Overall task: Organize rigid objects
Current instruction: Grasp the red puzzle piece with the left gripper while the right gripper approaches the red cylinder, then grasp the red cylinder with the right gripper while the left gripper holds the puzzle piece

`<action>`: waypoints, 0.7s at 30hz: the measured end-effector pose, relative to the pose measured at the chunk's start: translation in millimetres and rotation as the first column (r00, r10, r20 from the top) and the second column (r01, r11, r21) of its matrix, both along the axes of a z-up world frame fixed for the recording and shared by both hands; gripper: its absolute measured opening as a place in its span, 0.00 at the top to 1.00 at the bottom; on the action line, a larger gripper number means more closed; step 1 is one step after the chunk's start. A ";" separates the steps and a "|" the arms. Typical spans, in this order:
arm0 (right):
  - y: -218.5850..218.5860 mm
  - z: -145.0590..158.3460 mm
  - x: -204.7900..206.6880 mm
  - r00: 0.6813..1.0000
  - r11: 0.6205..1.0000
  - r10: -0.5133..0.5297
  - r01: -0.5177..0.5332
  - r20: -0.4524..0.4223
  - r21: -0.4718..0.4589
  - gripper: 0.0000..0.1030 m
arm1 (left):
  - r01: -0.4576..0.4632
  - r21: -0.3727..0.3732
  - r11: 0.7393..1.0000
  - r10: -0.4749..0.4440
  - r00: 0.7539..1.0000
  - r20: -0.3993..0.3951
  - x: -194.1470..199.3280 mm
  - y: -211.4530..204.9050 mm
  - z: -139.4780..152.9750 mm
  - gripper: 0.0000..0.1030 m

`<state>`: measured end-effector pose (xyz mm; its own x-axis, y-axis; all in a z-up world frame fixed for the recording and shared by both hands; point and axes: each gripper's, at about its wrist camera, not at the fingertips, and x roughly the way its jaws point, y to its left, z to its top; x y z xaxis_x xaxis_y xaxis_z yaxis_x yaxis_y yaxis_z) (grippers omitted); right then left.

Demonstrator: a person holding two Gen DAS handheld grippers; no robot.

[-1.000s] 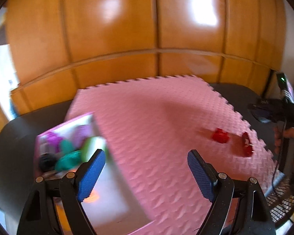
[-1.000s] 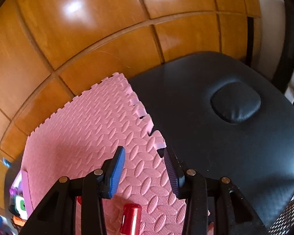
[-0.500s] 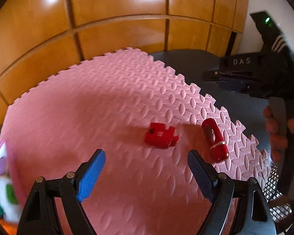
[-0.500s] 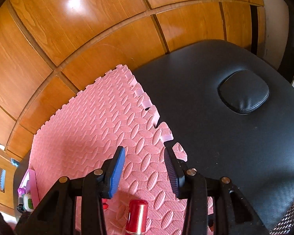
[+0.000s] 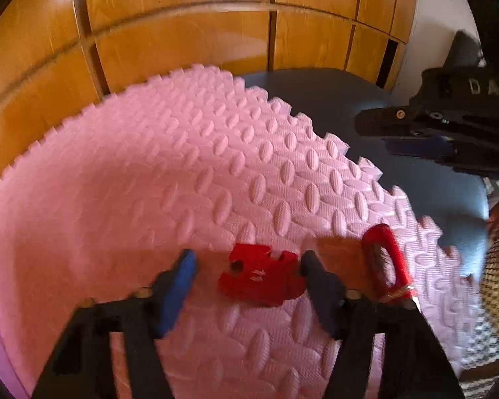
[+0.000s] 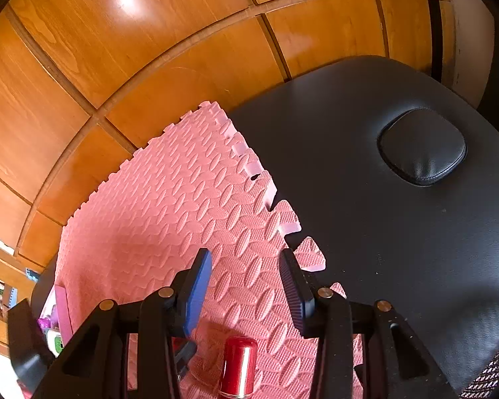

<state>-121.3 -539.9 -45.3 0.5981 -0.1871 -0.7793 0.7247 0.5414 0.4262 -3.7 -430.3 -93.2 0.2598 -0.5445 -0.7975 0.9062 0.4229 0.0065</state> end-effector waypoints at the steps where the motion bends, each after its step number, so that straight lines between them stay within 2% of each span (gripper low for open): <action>1: -0.4 -0.2 -0.1 1.000 1.000 -0.001 0.001 -0.001 0.000 0.59 | 0.000 -0.010 1.000 -0.001 1.000 -0.005 0.2 0.8 0.9 0.53; 3: -1.0 -1.0 -0.1 1.000 1.000 -0.003 0.003 -0.004 0.005 0.59 | -0.015 -0.017 1.000 0.015 1.000 -0.024 2.1 6.1 1.7 0.53; 5: -1.5 -1.9 0.1 1.000 1.000 -0.001 0.001 -0.006 0.009 0.59 | -0.037 -0.009 0.999 0.037 0.999 -0.009 1.2 12.5 1.4 0.53; 13: 0.4 -11.0 5.9 0.999 0.998 0.037 -0.035 -0.037 0.046 0.59 | -0.195 -0.033 0.980 0.195 0.981 -0.003 -10.1 73.7 -0.5 0.53; 16: 4.1 -16.0 11.0 0.996 0.996 0.066 -0.062 -0.057 0.060 0.59 | -0.210 -0.056 0.976 0.211 0.978 0.006 -17.0 90.4 -2.3 0.54; 21: 10.8 -25.2 16.8 0.989 0.991 0.110 -0.101 -0.097 0.088 0.59 | -0.206 -0.073 0.976 0.208 0.978 0.012 -19.4 93.9 -3.8 0.54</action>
<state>-104.5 -529.2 -70.5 0.5285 -0.0592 -0.8469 0.7070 0.5829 0.4005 -23.1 -336.4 -97.1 0.3879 -0.5324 -0.7524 0.7989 0.6013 -0.0137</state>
